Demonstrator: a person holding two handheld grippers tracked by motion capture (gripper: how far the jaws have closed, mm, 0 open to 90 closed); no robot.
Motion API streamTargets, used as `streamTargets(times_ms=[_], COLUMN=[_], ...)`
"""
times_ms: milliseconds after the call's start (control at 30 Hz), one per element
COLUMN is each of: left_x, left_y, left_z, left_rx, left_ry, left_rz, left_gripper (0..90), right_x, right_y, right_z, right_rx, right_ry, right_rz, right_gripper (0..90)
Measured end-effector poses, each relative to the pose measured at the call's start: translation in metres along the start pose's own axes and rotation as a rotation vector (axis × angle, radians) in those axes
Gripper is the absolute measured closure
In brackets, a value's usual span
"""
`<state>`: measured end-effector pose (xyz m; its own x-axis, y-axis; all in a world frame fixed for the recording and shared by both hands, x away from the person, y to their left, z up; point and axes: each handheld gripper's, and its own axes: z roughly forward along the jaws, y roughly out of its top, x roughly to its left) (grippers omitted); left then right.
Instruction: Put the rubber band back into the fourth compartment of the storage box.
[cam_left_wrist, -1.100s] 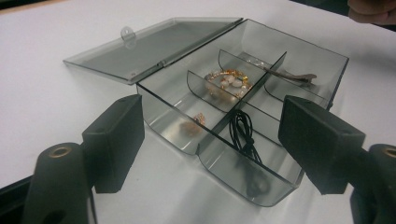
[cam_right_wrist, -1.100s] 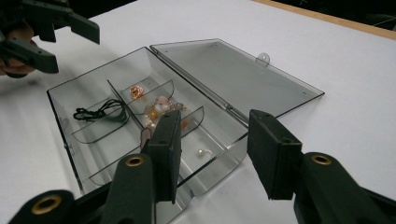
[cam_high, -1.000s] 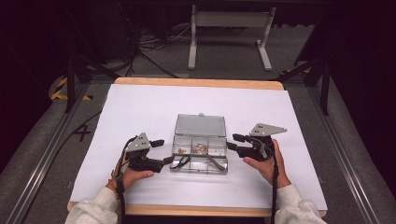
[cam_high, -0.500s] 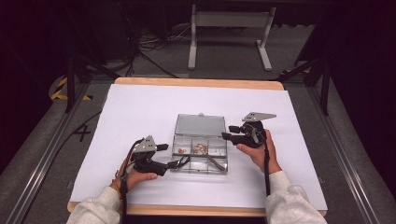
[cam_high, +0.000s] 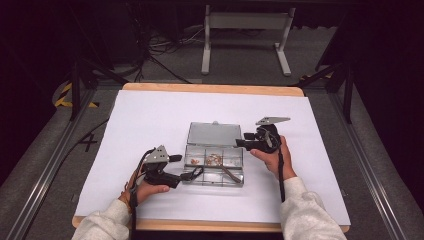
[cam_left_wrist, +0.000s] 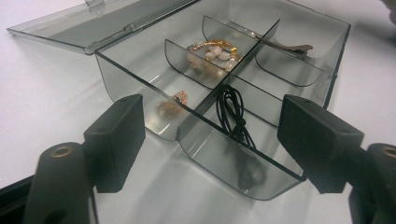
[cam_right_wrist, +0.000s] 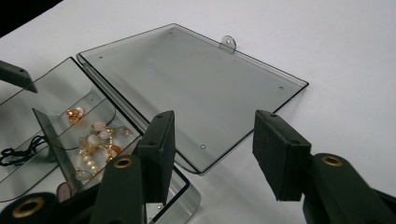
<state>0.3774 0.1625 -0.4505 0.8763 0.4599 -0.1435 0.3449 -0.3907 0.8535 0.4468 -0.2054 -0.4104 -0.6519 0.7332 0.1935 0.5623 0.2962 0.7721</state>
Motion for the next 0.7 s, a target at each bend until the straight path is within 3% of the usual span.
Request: streamTargets(times_ms=[700], left_x=[0.000], left_y=[0.001], left_z=[0.005], left_rx=[0.024], left_ry=[0.002], left_rz=[0.022], left_gripper=[30.7], right_x=[-0.015], right_y=[0.001], right_z=[0.020], right_rx=[0.048], right_ry=[0.054], right_rz=[0.109], right_gripper=[45.8])
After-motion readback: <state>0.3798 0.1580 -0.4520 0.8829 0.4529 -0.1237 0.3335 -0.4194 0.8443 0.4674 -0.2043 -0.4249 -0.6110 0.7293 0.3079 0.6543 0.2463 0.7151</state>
